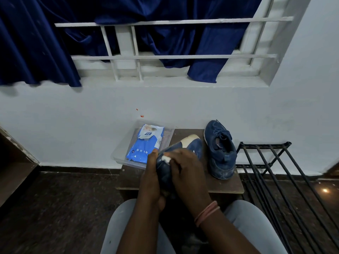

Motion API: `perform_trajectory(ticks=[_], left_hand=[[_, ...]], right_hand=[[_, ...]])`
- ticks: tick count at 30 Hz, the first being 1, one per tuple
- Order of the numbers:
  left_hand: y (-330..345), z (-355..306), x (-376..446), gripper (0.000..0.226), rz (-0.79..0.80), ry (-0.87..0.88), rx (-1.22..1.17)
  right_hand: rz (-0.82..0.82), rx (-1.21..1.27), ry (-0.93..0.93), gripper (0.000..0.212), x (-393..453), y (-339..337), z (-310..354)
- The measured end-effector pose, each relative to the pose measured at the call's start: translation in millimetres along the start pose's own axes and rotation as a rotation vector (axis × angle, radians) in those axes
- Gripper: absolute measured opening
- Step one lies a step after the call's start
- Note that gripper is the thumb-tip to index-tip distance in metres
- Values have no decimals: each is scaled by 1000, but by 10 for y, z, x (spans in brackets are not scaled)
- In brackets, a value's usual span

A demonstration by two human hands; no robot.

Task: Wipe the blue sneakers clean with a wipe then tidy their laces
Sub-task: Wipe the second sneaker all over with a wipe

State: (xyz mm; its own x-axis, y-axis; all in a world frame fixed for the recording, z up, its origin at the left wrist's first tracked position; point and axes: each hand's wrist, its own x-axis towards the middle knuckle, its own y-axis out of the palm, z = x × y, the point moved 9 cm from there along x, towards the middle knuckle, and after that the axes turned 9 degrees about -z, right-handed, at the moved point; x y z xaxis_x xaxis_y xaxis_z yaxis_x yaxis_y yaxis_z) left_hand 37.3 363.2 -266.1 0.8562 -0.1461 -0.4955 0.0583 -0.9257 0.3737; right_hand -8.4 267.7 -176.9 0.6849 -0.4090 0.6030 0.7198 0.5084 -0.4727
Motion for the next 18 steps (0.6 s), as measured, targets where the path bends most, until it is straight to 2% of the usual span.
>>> perform_trajectory(ticks=[2, 4, 8, 11, 14, 16, 18], left_hand=[[-35, -18, 20, 53, -49, 31, -37], [-30, 11, -13, 50, -43, 11, -59], [-62, 89, 4, 61, -37, -35, -106], [-74, 88, 5, 66, -51, -47, -146], [-111, 93, 13, 70, -71, -64, -141], [-149, 101, 36, 80, -103, -44, -127], [-206, 149, 53, 96, -175, 10, -98]], right_hand=[[-64, 20, 128, 20, 118, -47, -330], [-61, 9, 179, 19, 248, -52, -563], [26, -40, 144, 16, 440, 32, -628], [85, 51, 214, 23, 309, 40, -535], [197, 144, 125, 23, 28, 34, -255], [142, 218, 117, 22, -107, -81, -234], [21, 262, 213, 23, -149, -213, -445]])
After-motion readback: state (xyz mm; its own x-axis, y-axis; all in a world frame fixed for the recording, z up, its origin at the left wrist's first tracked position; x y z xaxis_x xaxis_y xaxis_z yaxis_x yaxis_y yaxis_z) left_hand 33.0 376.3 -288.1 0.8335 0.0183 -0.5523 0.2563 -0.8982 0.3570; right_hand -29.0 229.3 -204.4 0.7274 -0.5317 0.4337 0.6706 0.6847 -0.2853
